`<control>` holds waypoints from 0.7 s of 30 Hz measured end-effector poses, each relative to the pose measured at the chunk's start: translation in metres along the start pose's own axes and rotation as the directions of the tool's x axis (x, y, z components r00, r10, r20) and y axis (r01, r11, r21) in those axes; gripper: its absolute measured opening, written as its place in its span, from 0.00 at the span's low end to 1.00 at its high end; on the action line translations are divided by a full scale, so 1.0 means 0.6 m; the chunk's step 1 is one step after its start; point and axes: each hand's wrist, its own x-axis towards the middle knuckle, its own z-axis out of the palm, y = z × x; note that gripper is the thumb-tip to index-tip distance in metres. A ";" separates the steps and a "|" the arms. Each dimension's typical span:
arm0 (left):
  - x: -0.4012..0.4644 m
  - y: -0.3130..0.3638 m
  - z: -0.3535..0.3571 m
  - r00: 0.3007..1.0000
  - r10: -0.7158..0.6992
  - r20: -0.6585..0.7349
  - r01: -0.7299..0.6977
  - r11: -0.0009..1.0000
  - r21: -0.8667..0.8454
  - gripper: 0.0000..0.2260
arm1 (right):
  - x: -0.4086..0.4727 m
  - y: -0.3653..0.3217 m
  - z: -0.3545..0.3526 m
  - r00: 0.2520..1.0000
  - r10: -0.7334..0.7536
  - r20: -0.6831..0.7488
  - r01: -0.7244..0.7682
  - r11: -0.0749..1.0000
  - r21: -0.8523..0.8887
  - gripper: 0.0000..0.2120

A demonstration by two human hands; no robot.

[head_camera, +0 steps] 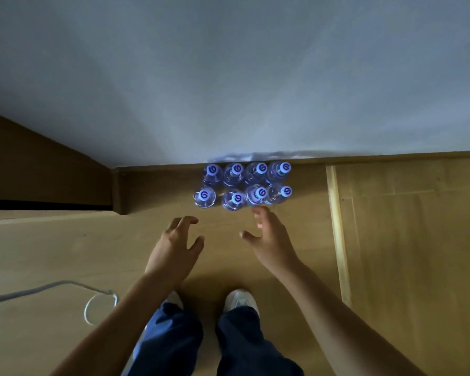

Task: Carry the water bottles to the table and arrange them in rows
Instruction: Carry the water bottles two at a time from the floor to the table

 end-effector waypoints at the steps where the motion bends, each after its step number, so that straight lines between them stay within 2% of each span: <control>1: 0.028 -0.021 0.015 1.000 0.020 0.002 -0.020 1.000 0.015 0.18 | 0.025 0.015 0.017 1.000 -0.007 -0.018 0.007 1.000 -0.002 0.27; 7: 0.190 -0.128 0.086 0.991 0.125 -0.040 -0.122 0.989 0.079 0.25 | 0.157 0.094 0.102 0.983 -0.131 -0.126 0.124 0.990 -0.067 0.30; 12: 0.276 -0.170 0.136 0.979 0.185 -0.089 -0.186 0.983 0.000 0.33 | 0.224 0.144 0.149 0.952 -0.239 -0.193 0.233 0.971 -0.050 0.34; 16: 0.308 -0.188 0.160 0.948 0.296 -0.114 -0.302 0.953 -0.038 0.32 | 0.254 0.173 0.178 0.935 -0.291 -0.203 0.294 0.956 -0.020 0.36; 21: 0.319 -0.180 0.177 0.923 0.342 -0.177 -0.366 0.922 -0.126 0.30 | 0.265 0.188 0.210 0.896 -0.303 -0.324 0.332 0.943 0.037 0.34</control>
